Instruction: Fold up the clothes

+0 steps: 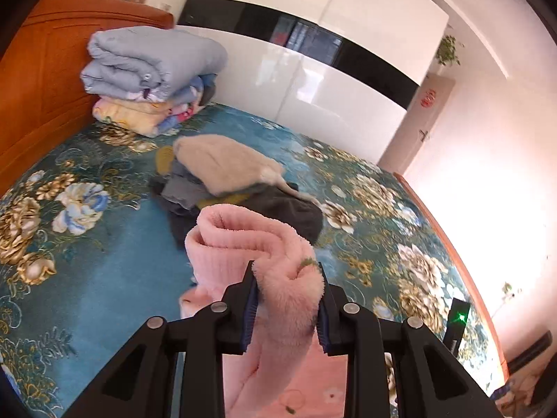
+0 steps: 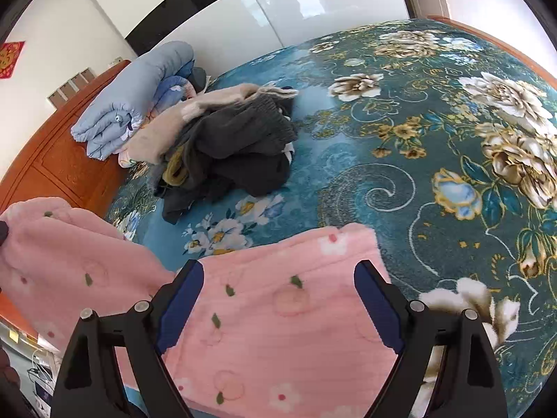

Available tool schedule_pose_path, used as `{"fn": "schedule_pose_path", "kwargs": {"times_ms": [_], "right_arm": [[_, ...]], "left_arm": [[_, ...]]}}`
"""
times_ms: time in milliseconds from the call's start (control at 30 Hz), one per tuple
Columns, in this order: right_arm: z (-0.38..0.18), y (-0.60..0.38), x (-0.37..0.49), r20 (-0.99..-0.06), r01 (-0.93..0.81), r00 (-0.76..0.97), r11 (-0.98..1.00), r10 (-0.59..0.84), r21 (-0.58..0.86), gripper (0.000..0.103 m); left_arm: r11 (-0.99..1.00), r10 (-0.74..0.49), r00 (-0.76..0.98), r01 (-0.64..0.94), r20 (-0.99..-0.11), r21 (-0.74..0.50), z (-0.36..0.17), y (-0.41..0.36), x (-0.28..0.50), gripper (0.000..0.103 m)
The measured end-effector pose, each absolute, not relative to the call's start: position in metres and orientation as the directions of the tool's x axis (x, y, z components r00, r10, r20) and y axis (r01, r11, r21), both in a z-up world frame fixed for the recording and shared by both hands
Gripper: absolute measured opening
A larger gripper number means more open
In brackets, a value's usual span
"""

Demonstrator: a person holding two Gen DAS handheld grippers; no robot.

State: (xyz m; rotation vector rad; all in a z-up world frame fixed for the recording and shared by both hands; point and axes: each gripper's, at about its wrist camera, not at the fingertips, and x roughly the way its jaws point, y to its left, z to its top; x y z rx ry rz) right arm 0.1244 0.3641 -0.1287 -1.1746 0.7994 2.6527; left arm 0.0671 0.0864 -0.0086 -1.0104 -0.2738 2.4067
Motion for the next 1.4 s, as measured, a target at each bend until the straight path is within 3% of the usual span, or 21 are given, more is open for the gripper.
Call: {"fn": "schedule_pose_path", "kwargs": {"times_ms": [200, 500, 733, 900, 1100, 1267, 1400], "right_arm": [[-0.136, 0.409, 0.148, -0.733, -0.408, -0.68, -0.822, -0.016, 0.396, 0.089], [-0.155, 0.448, 0.166, -0.774, -0.497, -0.631, -0.792, 0.048, 0.356, 0.089], [-0.162, 0.464, 0.172, -0.788, -0.53, -0.611, -0.777, 0.072, 0.34, 0.089], [-0.16, 0.472, 0.175, -0.792, -0.539, -0.606, -0.772, 0.076, 0.338, 0.089], [-0.155, 0.463, 0.171, -0.777, -0.445, -0.627, -0.794, -0.055, 0.415, 0.089], [-0.161, 0.416, 0.151, -0.763, -0.239, -0.577, -0.834, -0.289, 0.497, 0.089], [-0.171, 0.379, 0.134, -0.797, -0.143, -0.504, -0.878, -0.333, 0.457, 0.089]], "left_arm": [[-0.838, 0.506, -0.448, -0.46, -0.737, -0.295, -0.06, 0.194, 0.092, 0.03], [-0.829, 0.405, -0.371, -0.534, -0.835, -0.165, -0.107, 0.258, 0.119, 0.033], [-0.827, 0.429, -0.346, -0.521, -0.834, -0.209, -0.111, 0.261, 0.118, 0.048], [-0.793, 0.548, -0.324, -0.496, -0.771, -0.355, -0.1, 0.225, 0.117, 0.052], [-0.854, 0.519, -0.456, -0.244, -0.723, -0.459, -0.101, 0.124, 0.085, 0.058], [-0.903, 0.402, -0.445, -0.047, -0.8, -0.427, -0.149, 0.066, 0.076, 0.059], [-0.877, 0.419, -0.341, 0.087, -0.842, -0.472, -0.197, 0.039, 0.08, 0.059]]}}
